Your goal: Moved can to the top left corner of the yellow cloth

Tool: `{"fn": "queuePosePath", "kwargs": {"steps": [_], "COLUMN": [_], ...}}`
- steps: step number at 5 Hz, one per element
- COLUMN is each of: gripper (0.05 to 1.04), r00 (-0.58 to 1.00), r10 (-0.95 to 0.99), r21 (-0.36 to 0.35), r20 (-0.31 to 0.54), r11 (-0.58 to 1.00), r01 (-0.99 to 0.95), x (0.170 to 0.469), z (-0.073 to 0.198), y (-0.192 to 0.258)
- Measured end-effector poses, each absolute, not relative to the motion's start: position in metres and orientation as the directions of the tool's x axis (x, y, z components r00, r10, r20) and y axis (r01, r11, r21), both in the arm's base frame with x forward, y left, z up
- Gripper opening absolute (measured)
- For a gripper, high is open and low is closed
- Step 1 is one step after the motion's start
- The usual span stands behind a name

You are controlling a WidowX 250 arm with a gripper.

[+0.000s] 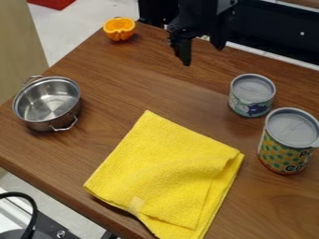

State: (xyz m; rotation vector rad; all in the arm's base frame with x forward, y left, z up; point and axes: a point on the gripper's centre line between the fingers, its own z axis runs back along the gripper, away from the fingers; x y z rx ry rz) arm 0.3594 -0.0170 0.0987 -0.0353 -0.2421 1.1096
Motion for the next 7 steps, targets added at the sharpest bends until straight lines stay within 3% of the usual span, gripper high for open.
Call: {"fn": "queuePosePath", "kwargs": {"steps": [1, 2, 3, 4, 7], "gripper": [0.998, 0.998, 0.998, 0.998, 0.998], "r00": [0.364, 0.324, 0.317, 0.262, 0.091], "r10": [0.929, 0.945, 0.947, 0.960, 0.981], "r21": [-0.178, -0.156, -0.145, -0.184, -0.100], "r20": [0.064, -0.035, -0.062, -0.103, -0.173], "r11": [0.369, 0.315, 0.305, 0.241, 0.074], "r01": [-0.912, -0.936, -0.941, -0.953, -0.992], "x": [0.370, 0.372, 0.376, 0.382, 0.384], "z": [0.112, 0.109, 0.104, 0.101, 0.076], "y": [-0.037, -0.052, -0.065, -0.075, -0.105]}}
